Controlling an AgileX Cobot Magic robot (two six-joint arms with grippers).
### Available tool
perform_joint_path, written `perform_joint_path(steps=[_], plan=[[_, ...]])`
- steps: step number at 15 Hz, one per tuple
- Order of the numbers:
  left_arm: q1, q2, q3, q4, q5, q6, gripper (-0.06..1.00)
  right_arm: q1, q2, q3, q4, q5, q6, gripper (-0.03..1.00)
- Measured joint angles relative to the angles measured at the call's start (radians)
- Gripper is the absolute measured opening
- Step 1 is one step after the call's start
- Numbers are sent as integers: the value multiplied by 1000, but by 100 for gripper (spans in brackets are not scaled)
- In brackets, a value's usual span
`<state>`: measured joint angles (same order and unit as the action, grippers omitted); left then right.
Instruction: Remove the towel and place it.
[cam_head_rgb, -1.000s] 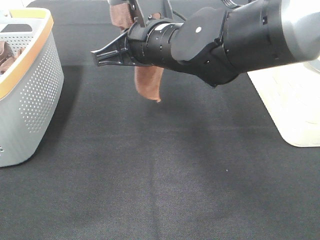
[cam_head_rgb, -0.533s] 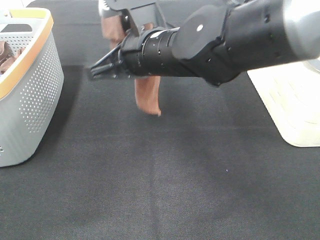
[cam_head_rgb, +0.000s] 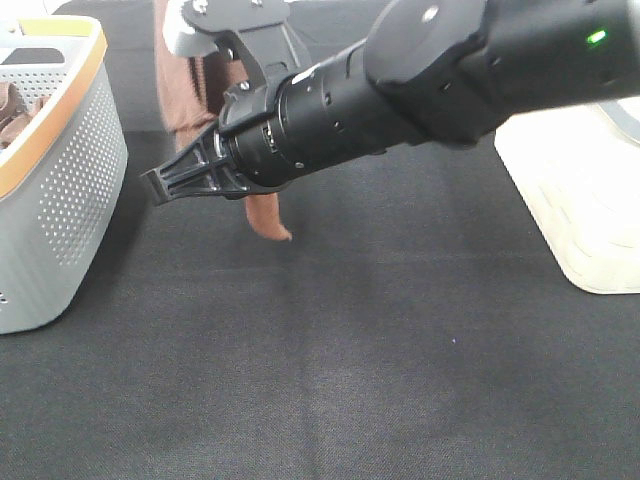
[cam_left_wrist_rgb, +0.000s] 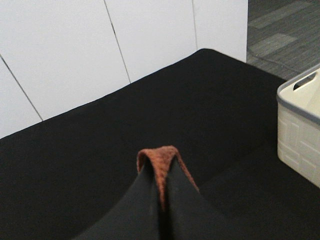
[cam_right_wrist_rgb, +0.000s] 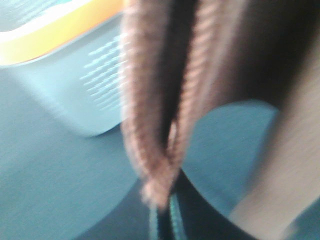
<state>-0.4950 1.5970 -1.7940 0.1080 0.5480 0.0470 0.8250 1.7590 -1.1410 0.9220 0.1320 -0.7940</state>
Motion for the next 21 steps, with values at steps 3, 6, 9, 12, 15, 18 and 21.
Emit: perform_joint_path(steps=[3,6,9,12,15,18,21], plan=[[0,20,0,37,74,7,0,0,-49,0,-48,89,81,0],[0,22,0,117,162,71,0,-13,-93,-3,-356,204,417,0],[0,22,0,124,232,81,0,-107,-105,-42,-691,390,725,0],[0,22,0,124,329,99,0,-227,-114,-171,-861,613,801,0],[0,22,0,124,362,128,0,-325,-114,-317,-922,692,810,0],[0,30,0,125,362,130,0,-368,-114,-393,-972,702,810,0],[0,74,0,141,357,130,0,-412,-114,-497,-1037,683,810,0]])
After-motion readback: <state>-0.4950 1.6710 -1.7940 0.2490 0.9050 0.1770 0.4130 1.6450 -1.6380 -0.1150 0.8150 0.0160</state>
